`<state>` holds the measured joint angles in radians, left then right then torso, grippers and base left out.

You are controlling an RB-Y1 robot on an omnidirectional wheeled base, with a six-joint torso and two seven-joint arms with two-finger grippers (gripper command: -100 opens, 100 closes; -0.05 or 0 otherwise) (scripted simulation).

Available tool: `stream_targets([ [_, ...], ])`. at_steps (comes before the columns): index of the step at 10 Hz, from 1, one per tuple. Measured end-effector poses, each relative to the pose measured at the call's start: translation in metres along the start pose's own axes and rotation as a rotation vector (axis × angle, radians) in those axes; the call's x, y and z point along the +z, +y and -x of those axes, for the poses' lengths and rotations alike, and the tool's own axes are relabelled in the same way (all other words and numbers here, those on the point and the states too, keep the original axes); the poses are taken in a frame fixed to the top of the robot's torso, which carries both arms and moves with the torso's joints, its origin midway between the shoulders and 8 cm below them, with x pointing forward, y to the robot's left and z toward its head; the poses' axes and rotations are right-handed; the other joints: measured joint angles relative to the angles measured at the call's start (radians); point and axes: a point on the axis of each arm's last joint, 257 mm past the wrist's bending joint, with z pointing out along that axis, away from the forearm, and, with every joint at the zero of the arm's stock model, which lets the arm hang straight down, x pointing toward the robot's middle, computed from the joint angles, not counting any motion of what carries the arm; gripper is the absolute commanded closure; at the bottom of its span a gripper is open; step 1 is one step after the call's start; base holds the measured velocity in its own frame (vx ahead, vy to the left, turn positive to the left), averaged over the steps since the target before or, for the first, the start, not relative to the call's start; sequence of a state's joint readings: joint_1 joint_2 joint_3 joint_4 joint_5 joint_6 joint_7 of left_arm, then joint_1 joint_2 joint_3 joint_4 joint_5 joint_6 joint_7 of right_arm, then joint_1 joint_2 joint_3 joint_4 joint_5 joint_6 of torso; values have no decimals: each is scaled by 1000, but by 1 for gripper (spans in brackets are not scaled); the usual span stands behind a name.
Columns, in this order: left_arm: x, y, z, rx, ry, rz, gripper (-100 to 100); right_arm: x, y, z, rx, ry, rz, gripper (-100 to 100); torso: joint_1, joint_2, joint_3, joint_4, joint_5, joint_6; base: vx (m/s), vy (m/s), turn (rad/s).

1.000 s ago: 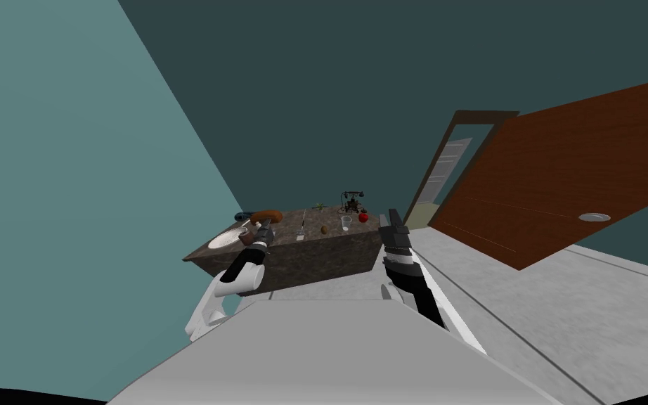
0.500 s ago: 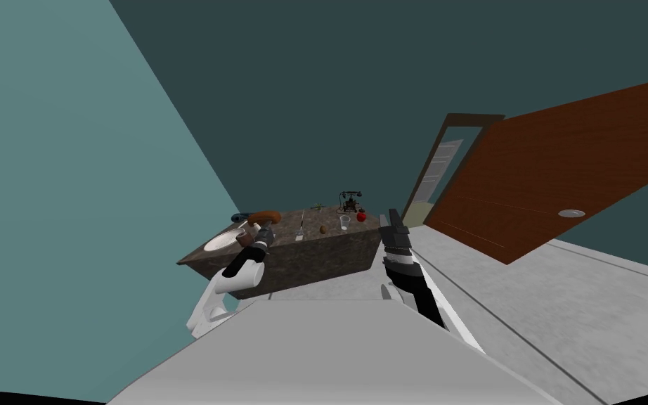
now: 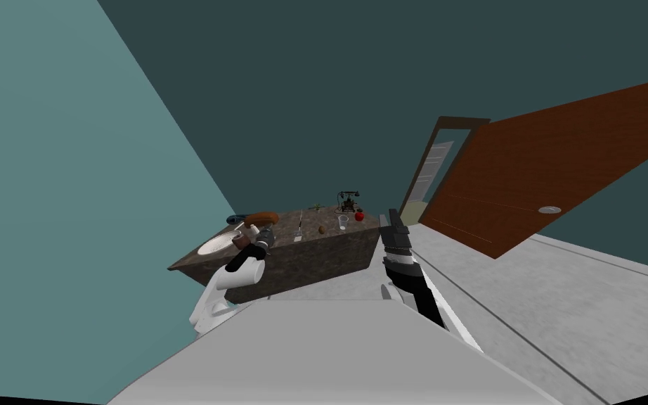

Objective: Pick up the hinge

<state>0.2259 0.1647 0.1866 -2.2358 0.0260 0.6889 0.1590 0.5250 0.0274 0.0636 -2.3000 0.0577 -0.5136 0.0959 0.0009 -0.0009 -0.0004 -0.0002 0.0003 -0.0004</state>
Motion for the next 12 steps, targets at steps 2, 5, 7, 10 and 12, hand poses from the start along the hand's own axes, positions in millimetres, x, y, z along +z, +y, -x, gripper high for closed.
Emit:
stream_targets([
  [2, 2, 9, -1, 0, 0, 46, -100, 0, 0, 0, 0, 0, 0, 0, 0, 0, 0, 0, 0, 0, 18, 21, -75],
  [5, 3, 23, -1, 2, 0, 110, -100, 0, 0, 0, 0, 0, 0, 0, 0, 0, 0, 0, 0, 0, 17, 13, -47],
  [7, 5, 33, -3, 6, 3, 154, -100, 0, 0, 0, 0, 0, 0, 0, 0, -1, -1, 0, 0, 0, 28, 17, -81],
  [10, 5, 46, -7, 17, 12, 225, -100, 0, 0, 0, 0, 0, 0, 0, 1, -3, -1, -1, 0, 0, 38, 24, -71],
  [12, 4, 58, -12, 26, 19, 274, -100, 0, 0, 0, 0, 0, 0, 0, 1, -2, -1, -1, 0, 0, 39, 23, -88],
])
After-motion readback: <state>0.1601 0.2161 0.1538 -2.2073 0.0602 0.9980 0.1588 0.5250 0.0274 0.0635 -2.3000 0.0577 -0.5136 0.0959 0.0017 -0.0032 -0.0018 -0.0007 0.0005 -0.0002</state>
